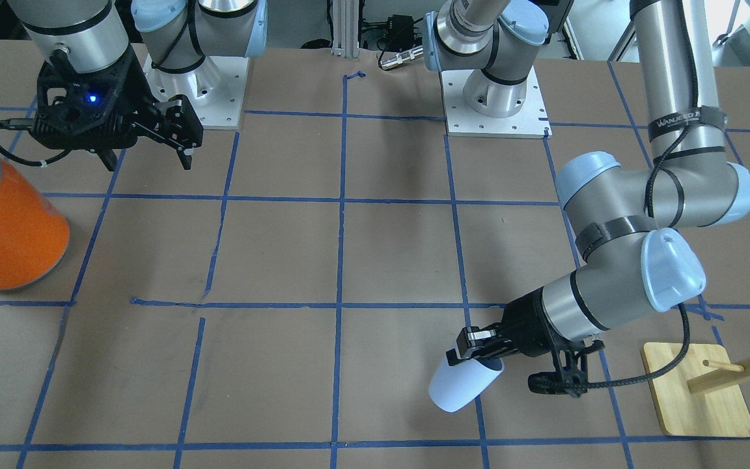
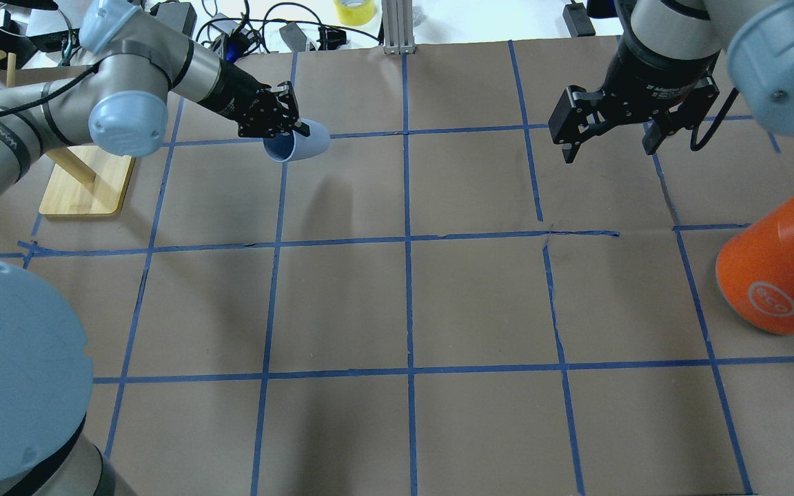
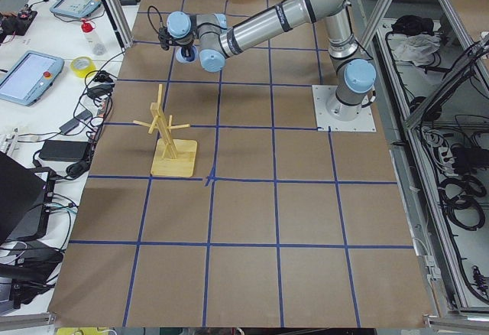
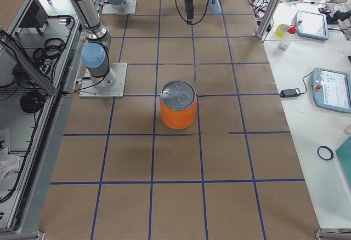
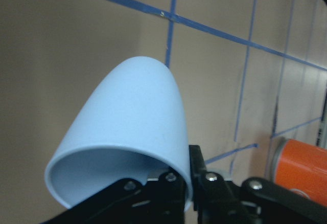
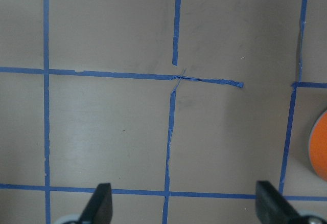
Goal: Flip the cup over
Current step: 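Lift the cup with the left gripper and rotate it upright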
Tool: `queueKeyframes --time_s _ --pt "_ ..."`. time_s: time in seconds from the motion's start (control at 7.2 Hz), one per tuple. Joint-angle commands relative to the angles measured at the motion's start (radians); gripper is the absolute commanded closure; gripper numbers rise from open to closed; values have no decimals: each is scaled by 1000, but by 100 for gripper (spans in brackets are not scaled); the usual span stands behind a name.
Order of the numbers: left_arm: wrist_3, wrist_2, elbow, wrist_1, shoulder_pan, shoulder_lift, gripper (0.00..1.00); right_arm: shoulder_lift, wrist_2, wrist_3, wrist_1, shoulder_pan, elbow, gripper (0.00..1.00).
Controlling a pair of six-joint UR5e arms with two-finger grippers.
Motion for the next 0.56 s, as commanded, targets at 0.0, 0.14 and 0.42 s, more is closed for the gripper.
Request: queueKeyframes --time_s 0.0,0.14,0.42 --pt "145 441 140 -196 -5 -25 100 1 6 1 -3 0 0 0" --pt "198 507 168 -262 -3 -34 100 3 4 -1 -6 -1 0 0" --pt "205 605 171 -251 -5 -63 100 4 4 -1 -20 -3 0 0"
